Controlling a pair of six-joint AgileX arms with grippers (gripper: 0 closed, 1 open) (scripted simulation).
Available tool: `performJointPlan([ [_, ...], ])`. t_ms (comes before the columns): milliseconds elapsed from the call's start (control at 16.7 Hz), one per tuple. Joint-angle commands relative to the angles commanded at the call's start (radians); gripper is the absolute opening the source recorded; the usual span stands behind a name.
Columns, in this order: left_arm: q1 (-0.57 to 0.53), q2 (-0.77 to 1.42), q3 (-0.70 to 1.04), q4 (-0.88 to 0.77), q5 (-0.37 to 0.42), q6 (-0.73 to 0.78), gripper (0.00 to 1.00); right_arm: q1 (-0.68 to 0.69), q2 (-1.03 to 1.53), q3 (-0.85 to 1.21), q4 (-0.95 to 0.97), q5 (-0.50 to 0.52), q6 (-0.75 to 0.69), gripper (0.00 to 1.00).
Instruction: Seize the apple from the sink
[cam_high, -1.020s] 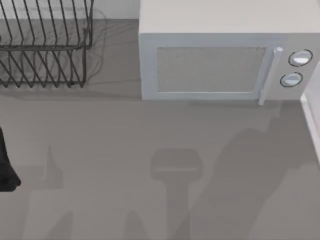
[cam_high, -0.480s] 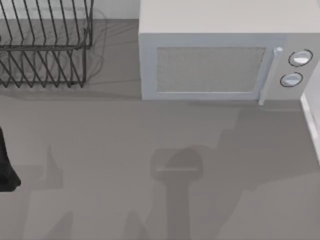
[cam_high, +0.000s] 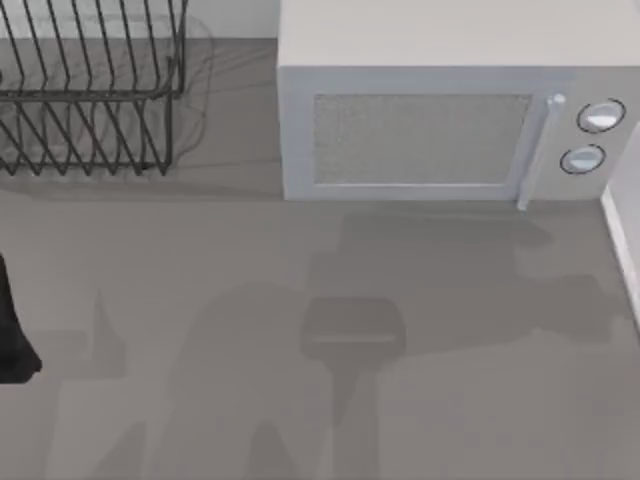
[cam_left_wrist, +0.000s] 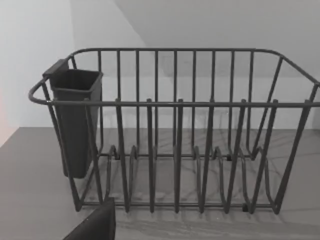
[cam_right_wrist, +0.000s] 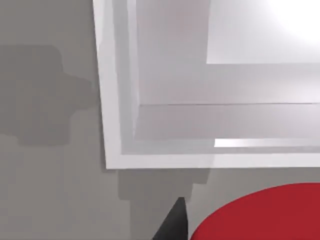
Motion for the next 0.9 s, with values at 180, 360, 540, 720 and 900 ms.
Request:
performJointPlan([
  [180,0.0,0.0,0.0,0.0,0.0,0.0,1.0,0.237,-0.064,-0.092,0.017,0.004,0.23,0.0],
  [360,0.0,0.0,0.0,0.0,0.0,0.0,1.0,0.466,-0.13,-0.187,0.036,0.008,0.455,0.0],
  [540,0.0,0.0,0.0,0.0,0.0,0.0,1.0,0.609,-0.19,-0.268,0.057,0.011,0.597,0.0],
  [720,0.0,0.0,0.0,0.0,0.0,0.0,1.0,0.657,-0.217,-0.303,0.068,0.012,0.644,0.0],
  [900,0.0,0.0,0.0,0.0,0.0,0.0,1.0,0.653,-0.213,-0.3,0.066,0.011,0.645,0.0],
])
